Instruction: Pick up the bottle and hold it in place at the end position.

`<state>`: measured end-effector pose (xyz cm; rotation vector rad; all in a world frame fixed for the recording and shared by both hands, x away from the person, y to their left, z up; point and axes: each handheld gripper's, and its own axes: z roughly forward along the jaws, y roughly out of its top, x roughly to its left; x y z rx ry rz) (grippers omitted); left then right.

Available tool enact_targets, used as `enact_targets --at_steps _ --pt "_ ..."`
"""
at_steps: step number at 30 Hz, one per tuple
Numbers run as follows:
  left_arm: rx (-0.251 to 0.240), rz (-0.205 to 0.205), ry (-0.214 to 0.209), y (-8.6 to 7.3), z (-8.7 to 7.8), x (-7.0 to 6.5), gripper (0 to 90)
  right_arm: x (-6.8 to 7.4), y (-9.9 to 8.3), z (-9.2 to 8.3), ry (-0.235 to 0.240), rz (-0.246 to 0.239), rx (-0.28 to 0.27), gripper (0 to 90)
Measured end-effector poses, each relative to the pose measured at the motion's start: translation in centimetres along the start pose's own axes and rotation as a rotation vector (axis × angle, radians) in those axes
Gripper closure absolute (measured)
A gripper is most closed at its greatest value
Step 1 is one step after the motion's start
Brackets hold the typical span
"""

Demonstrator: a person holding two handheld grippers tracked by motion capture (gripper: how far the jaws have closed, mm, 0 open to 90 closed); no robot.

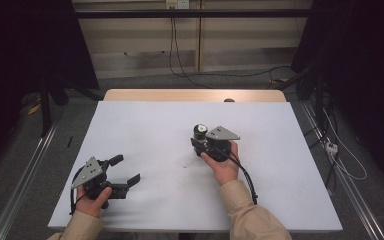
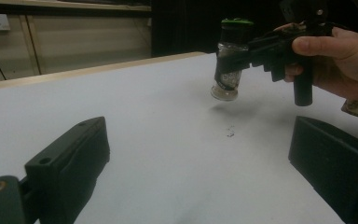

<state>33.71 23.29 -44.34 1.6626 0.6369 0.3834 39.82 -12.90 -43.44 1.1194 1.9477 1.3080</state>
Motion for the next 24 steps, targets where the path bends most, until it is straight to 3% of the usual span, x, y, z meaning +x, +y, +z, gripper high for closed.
enact_targets --at_steps 24 --pt "0.008 0.001 -0.007 -0.1 0.1 0.0 4.9 -0.3 -0.1 2.2 -0.015 -0.007 0.009 53.8"
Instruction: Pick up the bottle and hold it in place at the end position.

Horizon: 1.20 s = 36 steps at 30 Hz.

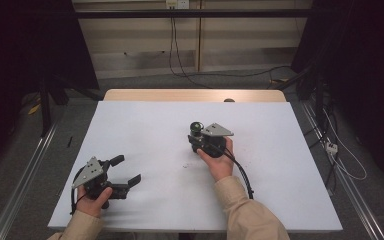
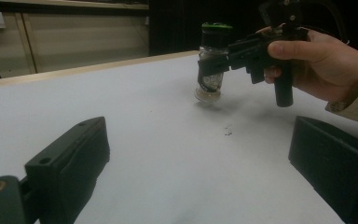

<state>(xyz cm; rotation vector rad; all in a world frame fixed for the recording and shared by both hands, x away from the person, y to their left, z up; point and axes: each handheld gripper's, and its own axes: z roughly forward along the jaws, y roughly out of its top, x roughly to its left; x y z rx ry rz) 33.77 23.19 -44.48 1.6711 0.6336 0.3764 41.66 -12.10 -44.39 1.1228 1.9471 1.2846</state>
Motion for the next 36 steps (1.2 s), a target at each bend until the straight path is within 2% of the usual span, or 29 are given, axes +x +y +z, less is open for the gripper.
enact_targets --at_steps 36 --pt "0.009 -0.01 0.006 -0.2 0.1 -0.1 4.9 0.7 -0.7 1.3 0.0 -0.024 -0.01 53.9"
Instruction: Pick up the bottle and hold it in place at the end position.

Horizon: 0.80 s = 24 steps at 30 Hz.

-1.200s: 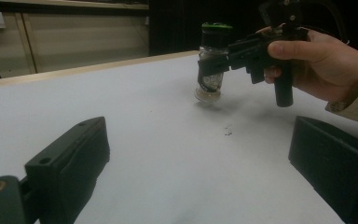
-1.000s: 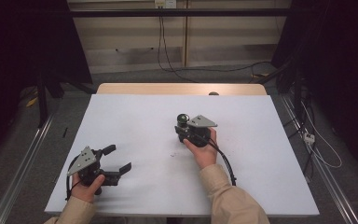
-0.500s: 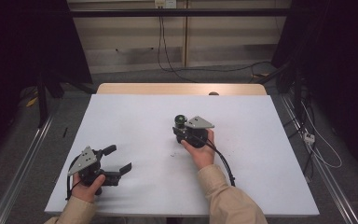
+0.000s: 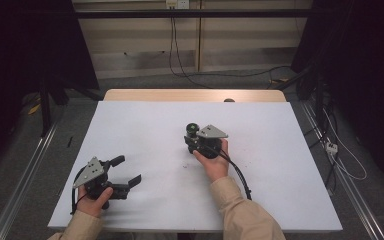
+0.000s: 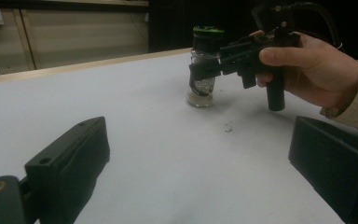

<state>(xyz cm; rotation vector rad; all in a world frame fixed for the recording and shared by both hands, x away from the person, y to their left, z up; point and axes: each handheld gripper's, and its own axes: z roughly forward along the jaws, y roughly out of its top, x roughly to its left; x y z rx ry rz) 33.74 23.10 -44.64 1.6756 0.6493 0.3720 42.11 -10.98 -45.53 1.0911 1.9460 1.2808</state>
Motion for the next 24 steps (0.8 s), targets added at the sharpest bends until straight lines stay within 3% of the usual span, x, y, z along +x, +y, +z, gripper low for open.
enact_targets --at_steps 24 --pt "0.003 0.012 -0.001 0.01 -0.11 0.1 4.9 0.24 -0.31 -0.03 0.01 -0.002 0.01 53.8"
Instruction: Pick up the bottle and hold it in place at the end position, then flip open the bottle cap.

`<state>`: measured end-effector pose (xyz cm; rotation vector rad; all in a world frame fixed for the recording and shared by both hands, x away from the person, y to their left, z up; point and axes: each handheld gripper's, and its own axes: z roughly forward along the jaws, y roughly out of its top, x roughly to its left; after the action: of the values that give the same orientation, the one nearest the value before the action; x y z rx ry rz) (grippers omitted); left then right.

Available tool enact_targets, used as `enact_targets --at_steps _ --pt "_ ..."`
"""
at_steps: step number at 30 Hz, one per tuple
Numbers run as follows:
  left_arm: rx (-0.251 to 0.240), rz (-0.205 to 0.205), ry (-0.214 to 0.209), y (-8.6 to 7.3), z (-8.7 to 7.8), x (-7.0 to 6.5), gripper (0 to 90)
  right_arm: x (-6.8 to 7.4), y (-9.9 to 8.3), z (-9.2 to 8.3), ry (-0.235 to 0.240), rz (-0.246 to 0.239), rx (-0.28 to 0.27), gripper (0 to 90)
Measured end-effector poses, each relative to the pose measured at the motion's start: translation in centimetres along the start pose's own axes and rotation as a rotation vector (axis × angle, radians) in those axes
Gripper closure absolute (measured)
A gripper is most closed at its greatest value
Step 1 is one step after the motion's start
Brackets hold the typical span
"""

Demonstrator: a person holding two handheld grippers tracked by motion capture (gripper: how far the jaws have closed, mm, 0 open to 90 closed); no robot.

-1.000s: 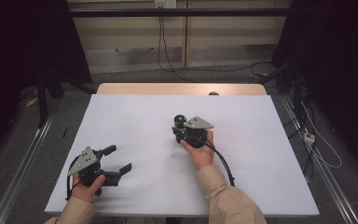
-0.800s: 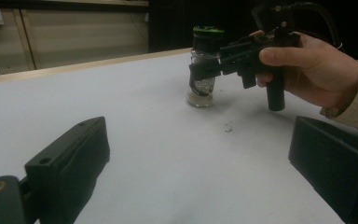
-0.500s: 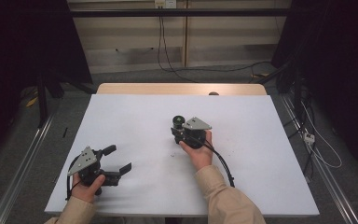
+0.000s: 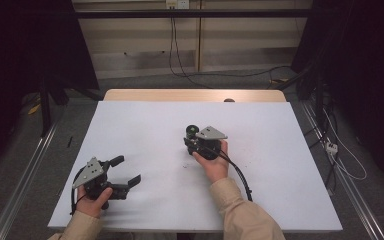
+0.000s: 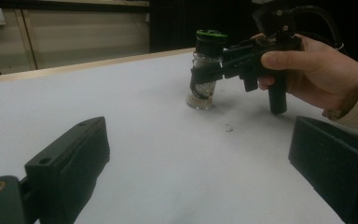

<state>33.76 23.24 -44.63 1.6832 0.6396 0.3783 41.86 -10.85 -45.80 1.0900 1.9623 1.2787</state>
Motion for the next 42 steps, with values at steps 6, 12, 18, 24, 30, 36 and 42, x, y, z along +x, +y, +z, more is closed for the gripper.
enact_targets --at_steps 6,12,18,24,30,36,42 --pt "0.001 -0.006 0.002 0.0 0.2 -0.1 4.9 -0.1 0.0 -0.1 0.003 0.01 0.007 53.8" --pt "-0.01 0.012 0.006 0.7 0.6 -0.4 5.0 -0.2 0.0 -0.1 0.009 0.006 0.008 53.9" --pt "0.0 -0.002 0.001 1.3 1.5 -0.7 4.3 -0.2 0.0 0.0 0.012 0.011 0.008 53.9" --pt "0.005 -0.021 0.006 1.8 2.7 -1.0 4.3 -0.2 0.0 0.1 0.011 0.011 0.008 53.9" --pt "0.028 -0.019 -0.006 1.9 3.4 -1.2 4.4 -0.2 0.0 0.0 0.013 0.008 0.009 53.9" --pt "0.048 -0.038 -0.003 1.9 3.8 -1.4 4.4 -0.2 0.0 0.1 0.012 0.008 0.007 53.9" --pt "0.056 -0.046 -0.011 2.2 4.2 -1.4 6.7 -0.2 0.0 0.1 0.01 0.008 0.006 53.9"
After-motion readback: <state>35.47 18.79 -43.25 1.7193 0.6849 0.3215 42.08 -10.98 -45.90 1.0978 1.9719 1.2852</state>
